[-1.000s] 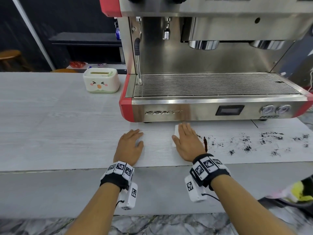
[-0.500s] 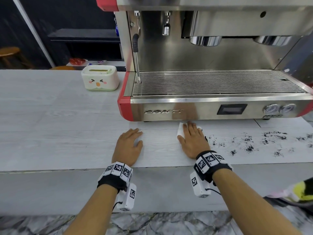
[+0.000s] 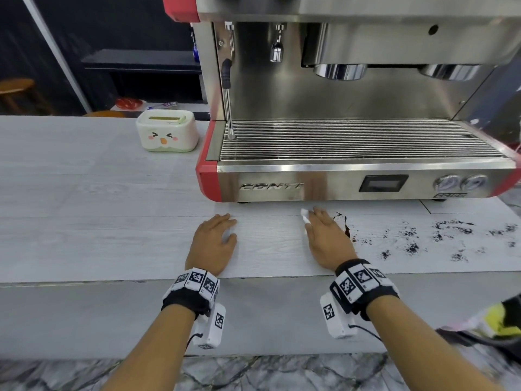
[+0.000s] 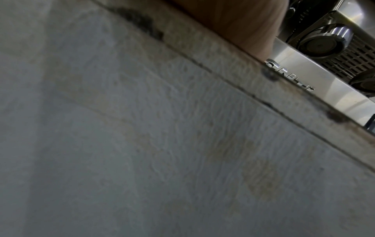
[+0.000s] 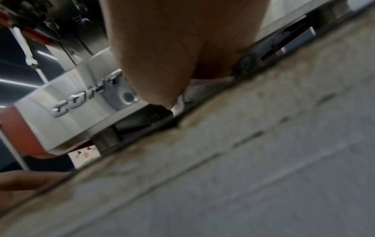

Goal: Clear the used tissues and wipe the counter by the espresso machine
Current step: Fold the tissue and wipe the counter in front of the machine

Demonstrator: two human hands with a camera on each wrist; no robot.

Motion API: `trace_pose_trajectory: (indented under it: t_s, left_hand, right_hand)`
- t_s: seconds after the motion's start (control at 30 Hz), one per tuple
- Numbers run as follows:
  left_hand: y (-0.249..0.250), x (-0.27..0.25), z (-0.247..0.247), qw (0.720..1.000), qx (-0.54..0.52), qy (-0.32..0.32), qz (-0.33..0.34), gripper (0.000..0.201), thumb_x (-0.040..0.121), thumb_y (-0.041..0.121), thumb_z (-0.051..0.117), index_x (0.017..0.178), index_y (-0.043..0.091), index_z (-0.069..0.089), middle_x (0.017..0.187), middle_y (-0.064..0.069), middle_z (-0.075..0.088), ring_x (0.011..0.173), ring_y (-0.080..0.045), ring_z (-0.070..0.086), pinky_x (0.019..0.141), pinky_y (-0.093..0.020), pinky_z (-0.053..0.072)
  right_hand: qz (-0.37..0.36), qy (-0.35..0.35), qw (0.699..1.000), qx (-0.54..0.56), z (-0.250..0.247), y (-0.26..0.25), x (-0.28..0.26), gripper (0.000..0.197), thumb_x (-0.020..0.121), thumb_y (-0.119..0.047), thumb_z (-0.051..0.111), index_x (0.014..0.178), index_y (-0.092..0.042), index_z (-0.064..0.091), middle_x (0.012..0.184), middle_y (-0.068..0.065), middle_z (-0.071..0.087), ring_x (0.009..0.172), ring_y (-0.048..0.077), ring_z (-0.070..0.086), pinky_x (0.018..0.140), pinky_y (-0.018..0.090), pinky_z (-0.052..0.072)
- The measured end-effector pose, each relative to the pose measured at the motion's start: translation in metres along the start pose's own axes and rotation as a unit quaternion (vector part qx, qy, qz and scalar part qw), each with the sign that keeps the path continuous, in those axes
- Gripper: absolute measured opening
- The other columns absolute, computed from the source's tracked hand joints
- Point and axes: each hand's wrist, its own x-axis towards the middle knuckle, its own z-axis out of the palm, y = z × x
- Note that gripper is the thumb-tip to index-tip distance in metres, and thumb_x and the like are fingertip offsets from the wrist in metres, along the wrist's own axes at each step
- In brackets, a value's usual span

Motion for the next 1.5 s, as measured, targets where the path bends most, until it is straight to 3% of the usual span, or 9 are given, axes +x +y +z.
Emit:
trace_pose_trajectory:
  t_s: [0.27,0.33,0.5,0.63,0.77,0.93,1.2,1.37,1.5]
  left_hand:
    - [0.0,0.0,0.001,1.0,0.001,-0.003,-0.001,0.039,0.089,0.018,0.055,0.127,0.019,0.057,0.141,0.0,0.05,0.135,-0.019,0.037,0.116,-0.034,0.022]
    - [0.001,0.0,0.001,1.0,0.0,-0.003,-0.004,0.039,0.088,0.018,0.054,0.127,0.019,0.057,0.141,0.0,0.05,0.136,-0.02,0.037,0.116,-0.035,0.022]
    - [0.005,-0.001,-0.001,1.0,-0.001,-0.005,-0.009,0.039,0.088,0.016,0.054,0.127,0.018,0.057,0.141,-0.001,0.05,0.135,-0.019,0.038,0.117,-0.037,0.022]
    - [0.005,-0.001,-0.001,1.0,0.004,-0.005,-0.012,0.039,0.089,0.017,0.054,0.127,0.019,0.057,0.142,0.0,0.049,0.136,-0.019,0.037,0.116,-0.033,0.021]
    - [0.006,-0.001,-0.001,1.0,0.013,0.0,-0.01,0.038,0.089,0.016,0.053,0.126,0.018,0.057,0.141,0.0,0.05,0.135,-0.019,0.038,0.115,-0.032,0.021]
    - [0.007,-0.001,0.001,1.0,0.025,0.004,-0.004,0.044,0.083,0.026,0.044,0.123,0.017,0.06,0.137,-0.001,0.054,0.131,-0.021,0.043,0.113,-0.031,0.024]
    - [0.01,-0.002,0.001,0.999,0.039,0.007,-0.003,0.036,0.088,0.013,0.054,0.124,0.016,0.059,0.138,-0.001,0.053,0.132,-0.022,0.043,0.114,-0.035,0.027]
    - [0.01,-0.003,0.001,0.999,0.037,0.004,-0.009,0.036,0.089,0.013,0.055,0.125,0.016,0.059,0.138,-0.001,0.053,0.133,-0.021,0.041,0.115,-0.036,0.027]
    - [0.011,-0.003,0.0,0.999,0.036,-0.002,-0.01,0.036,0.09,0.013,0.055,0.126,0.016,0.058,0.139,-0.001,0.052,0.134,-0.021,0.04,0.116,-0.037,0.026]
  right_hand:
    - [-0.062,-0.033,0.998,0.001,0.013,-0.02,-0.044,0.052,0.099,-0.031,0.026,0.147,-0.012,0.027,0.158,0.008,0.019,0.147,0.021,0.012,0.114,0.024,-0.001]
    - [-0.034,-0.018,0.998,0.045,0.011,-0.019,-0.045,0.047,0.1,-0.033,0.033,0.142,-0.012,0.036,0.156,0.008,0.025,0.146,0.022,0.014,0.116,0.026,0.004]
    - [0.025,0.025,0.995,0.09,0.015,-0.017,-0.037,0.039,0.102,-0.03,0.027,0.133,-0.015,0.047,0.153,0.007,0.032,0.145,0.022,0.02,0.116,0.032,0.017]
    - [0.022,-0.006,1.0,0.0,0.02,-0.013,-0.032,0.053,0.1,-0.036,0.013,0.147,-0.016,0.025,0.159,0.006,0.016,0.148,0.022,0.007,0.118,0.032,0.004]
    - [0.005,-0.024,0.998,-0.065,0.026,-0.009,-0.03,0.081,0.081,-0.05,-0.014,0.151,-0.018,0.01,0.161,0.007,0.003,0.148,0.023,-0.003,0.117,0.034,-0.005]
    - [-0.008,-0.021,0.997,-0.068,0.028,-0.008,-0.032,0.078,0.085,-0.05,-0.011,0.151,-0.016,0.01,0.16,0.01,0.002,0.148,0.027,-0.002,0.116,0.037,-0.006]
    - [-0.003,-0.034,0.996,-0.077,0.023,0.018,-0.031,0.076,0.083,-0.05,-0.011,0.151,-0.022,0.004,0.161,0.008,-0.004,0.148,0.026,-0.007,0.117,0.039,-0.006]
    - [0.018,-0.033,0.996,-0.077,0.009,0.046,-0.033,0.085,0.077,-0.049,-0.015,0.151,-0.013,0.005,0.161,0.006,0.0,0.148,0.022,-0.003,0.119,0.037,-0.002]
    - [0.029,-0.02,0.998,-0.054,-0.005,0.06,-0.035,0.063,0.095,-0.038,0.004,0.151,-0.009,0.01,0.16,0.008,0.008,0.148,0.022,0.005,0.119,0.034,0.003]
